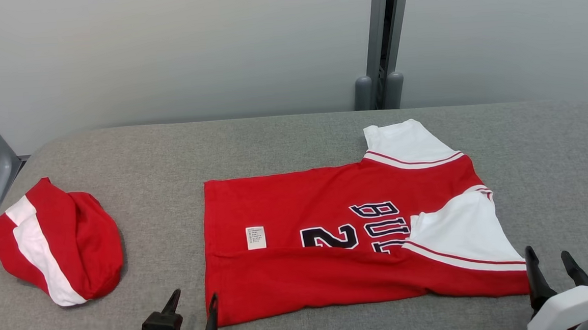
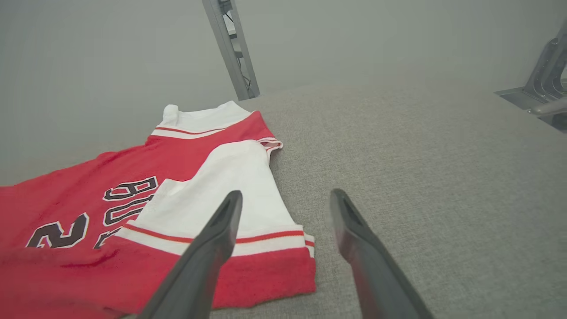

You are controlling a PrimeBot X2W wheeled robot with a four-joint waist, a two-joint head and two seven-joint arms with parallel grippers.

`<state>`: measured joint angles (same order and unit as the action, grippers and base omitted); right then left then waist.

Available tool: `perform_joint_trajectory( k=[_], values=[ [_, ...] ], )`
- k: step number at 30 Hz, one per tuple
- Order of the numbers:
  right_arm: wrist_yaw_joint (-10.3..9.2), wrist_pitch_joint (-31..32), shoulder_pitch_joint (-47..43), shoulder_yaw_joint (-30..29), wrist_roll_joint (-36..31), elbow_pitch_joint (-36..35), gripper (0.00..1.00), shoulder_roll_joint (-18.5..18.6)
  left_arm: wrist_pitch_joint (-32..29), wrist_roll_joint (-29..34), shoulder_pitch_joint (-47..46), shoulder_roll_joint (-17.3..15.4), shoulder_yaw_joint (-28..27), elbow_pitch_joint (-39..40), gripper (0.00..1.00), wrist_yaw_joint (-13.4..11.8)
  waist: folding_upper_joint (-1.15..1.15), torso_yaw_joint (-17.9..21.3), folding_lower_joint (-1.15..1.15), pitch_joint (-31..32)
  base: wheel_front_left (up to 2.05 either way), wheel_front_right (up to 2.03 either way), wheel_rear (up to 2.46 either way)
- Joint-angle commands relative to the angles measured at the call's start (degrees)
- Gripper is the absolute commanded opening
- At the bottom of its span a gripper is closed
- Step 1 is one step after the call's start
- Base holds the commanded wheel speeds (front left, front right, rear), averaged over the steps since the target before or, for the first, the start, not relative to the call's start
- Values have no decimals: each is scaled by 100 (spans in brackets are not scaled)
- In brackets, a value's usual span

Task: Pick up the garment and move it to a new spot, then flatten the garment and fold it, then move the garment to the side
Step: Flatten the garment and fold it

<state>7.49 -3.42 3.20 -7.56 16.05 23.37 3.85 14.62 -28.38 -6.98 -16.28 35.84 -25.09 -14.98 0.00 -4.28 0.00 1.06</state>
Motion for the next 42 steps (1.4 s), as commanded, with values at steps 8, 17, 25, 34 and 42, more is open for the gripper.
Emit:
perform_joint_trajectory(
  k=[8,17,25,34,42],
  values=[
    [1,235,146,-349,-273,327,100,-51,-451,-64,-334,135,216,-780,100,277,0,16,0,-115,0,0,0],
    [1,387,460,-444,-326,764,100,-68,-690,-270,-581,309,197,-1202,100,398,0,91,0,-302,0,0,0],
    [1,416,678,-354,-178,1118,100,-75,-787,-275,-740,356,313,-1440,100,535,0,86,0,-432,0,0,0],
    [1,422,886,-198,40,1532,100,-78,-892,-255,-797,384,457,-1658,100,616,0,71,0,-497,0,0,0],
    [1,435,956,0,187,1755,26,-92,-882,-242,-888,400,550,-1657,0,723,0,34,0,-558,0,0,0]
  ],
)
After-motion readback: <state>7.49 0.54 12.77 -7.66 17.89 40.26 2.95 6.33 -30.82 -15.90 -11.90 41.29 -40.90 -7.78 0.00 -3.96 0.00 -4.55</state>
